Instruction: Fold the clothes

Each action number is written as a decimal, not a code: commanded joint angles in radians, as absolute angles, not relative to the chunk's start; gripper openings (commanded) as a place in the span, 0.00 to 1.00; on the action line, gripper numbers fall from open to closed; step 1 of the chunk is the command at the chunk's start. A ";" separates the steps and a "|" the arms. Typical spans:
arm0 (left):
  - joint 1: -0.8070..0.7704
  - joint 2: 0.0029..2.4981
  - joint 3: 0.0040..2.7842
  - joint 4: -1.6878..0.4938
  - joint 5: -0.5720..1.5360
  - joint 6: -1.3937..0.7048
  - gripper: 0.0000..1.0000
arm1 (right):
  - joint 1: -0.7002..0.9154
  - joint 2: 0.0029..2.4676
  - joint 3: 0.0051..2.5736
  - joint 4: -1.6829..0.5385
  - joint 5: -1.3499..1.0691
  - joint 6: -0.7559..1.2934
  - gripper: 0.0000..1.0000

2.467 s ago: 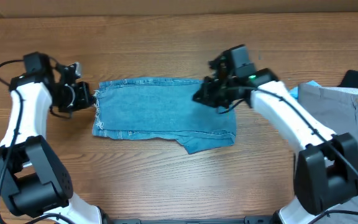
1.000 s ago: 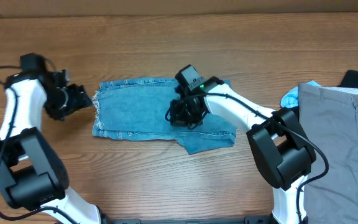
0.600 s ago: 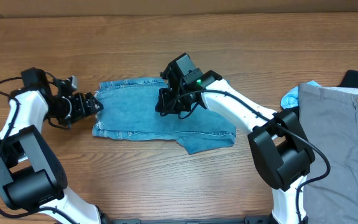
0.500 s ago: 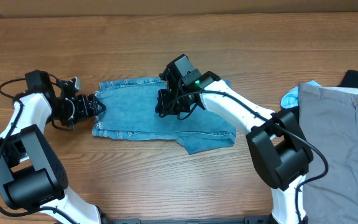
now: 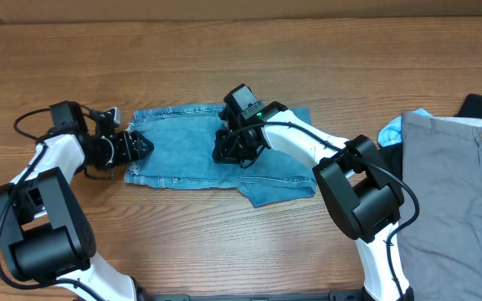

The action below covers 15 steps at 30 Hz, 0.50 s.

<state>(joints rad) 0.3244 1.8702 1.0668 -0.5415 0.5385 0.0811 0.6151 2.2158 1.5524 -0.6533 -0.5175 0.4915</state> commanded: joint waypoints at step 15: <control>0.265 2.021 1.034 -0.490 0.540 -0.059 0.33 | 0.621 2.233 1.557 -0.672 -0.510 0.493 0.04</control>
